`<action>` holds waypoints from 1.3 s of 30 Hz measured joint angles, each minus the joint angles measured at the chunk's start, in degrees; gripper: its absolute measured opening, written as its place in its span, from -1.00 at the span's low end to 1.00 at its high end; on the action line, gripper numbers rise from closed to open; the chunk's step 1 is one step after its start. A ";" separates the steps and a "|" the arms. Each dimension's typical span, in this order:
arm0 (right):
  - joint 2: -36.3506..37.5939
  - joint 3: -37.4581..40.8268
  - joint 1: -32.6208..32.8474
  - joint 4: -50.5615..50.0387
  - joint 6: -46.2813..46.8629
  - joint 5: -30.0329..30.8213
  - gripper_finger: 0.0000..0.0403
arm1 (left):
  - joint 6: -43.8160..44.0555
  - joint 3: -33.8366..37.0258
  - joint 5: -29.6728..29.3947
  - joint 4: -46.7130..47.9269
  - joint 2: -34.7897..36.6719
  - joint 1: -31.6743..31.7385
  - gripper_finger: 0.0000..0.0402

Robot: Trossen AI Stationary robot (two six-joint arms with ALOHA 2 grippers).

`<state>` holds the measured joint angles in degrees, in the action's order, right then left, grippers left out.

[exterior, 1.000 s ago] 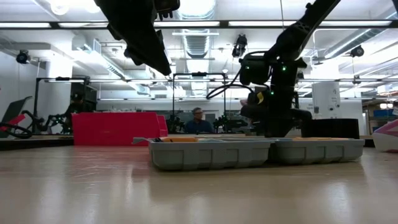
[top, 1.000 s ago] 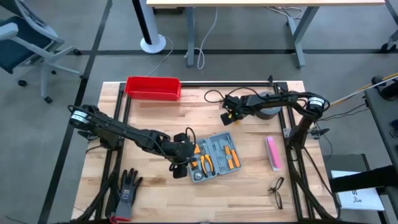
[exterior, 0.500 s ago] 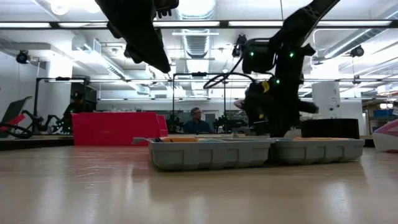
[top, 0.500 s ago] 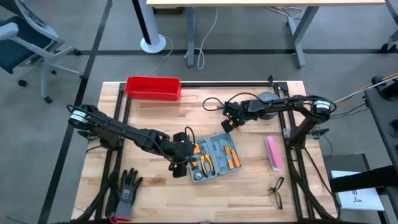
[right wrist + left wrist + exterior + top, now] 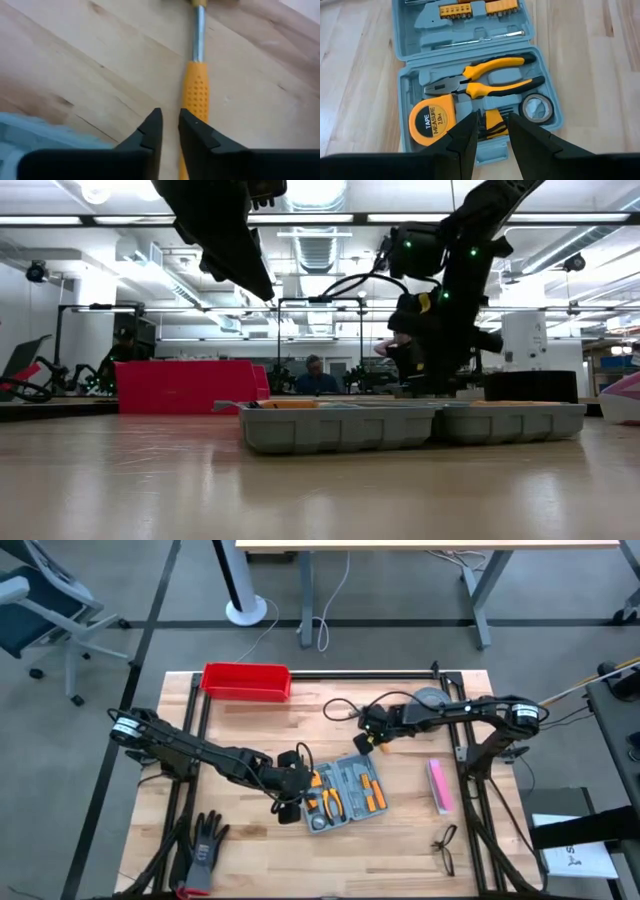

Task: Prefit tool cases
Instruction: Put the hammer into the gray toolbox

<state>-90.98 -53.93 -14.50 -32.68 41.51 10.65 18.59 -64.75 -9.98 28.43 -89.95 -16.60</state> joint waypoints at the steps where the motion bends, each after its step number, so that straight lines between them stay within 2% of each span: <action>1: 0.00 0.00 -0.27 0.84 -0.61 -0.23 -0.73 | 0.07 0.00 0.00 0.00 0.00 0.00 -0.43; 8: -0.28 -0.01 -3.12 6.62 -3.39 -0.12 -0.38 | 0.86 0.00 0.00 -0.07 0.00 0.00 -0.43; 15: -3.77 -0.07 -6.10 8.33 -5.65 -0.22 -0.25 | 1.51 0.00 0.01 -0.12 -0.02 -0.02 -0.43; 26: -8.71 -0.09 -9.54 15.48 -9.76 -0.03 -0.36 | 1.57 0.00 0.03 -0.05 -0.02 -0.02 -0.43; 39: -12.61 -0.24 -10.50 17.80 -12.15 0.17 -0.56 | 1.44 0.00 0.04 1.78 0.31 -0.02 -0.43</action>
<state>-103.59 -54.17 -25.00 -14.88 29.36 10.82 20.03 -64.75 -9.93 30.21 -89.64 -16.62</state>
